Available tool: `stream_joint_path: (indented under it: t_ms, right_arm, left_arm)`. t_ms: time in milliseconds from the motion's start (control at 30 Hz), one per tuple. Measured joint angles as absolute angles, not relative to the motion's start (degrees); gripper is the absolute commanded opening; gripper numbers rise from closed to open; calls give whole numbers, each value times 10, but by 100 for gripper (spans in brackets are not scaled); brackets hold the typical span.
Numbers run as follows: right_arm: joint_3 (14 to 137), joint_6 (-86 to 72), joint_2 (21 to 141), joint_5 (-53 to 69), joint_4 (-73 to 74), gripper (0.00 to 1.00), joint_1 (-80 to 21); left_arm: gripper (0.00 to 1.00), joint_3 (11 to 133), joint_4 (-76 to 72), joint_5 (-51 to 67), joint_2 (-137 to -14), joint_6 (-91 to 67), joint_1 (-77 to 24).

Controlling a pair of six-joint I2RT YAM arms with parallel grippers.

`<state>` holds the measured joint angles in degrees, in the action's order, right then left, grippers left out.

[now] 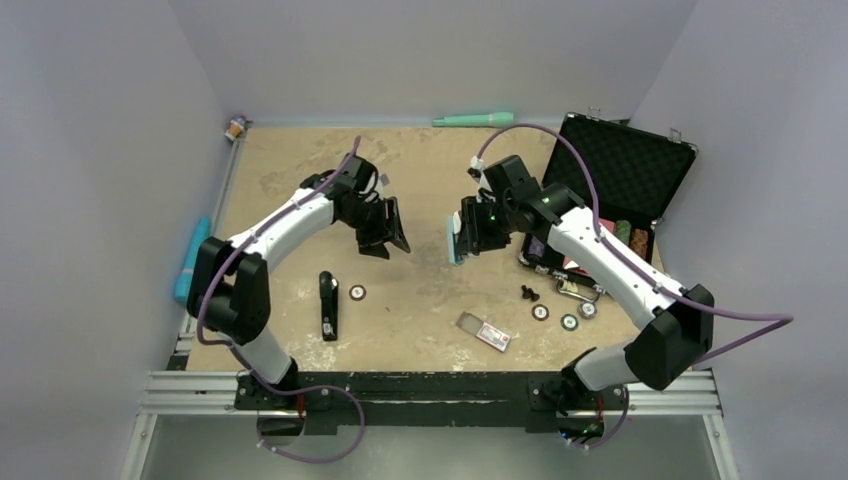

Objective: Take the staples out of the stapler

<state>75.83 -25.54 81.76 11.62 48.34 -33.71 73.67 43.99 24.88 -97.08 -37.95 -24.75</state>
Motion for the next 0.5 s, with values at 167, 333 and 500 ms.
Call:
stream_joint_path:
  t_ms: [167, 333, 500]
  right_arm:
    - [758, -257, 810, 135, 471, 0, -337]
    - [758, -262, 797, 150, 454, 0, -337]
    - [758, -271, 764, 163, 436, 0, -337]
  left_arm:
    - [67, 738, 439, 285, -920, -348, -244]
    - [67, 766, 448, 321, -901, -319, -245]
    - [68, 790, 455, 344, -874, -308, -245]
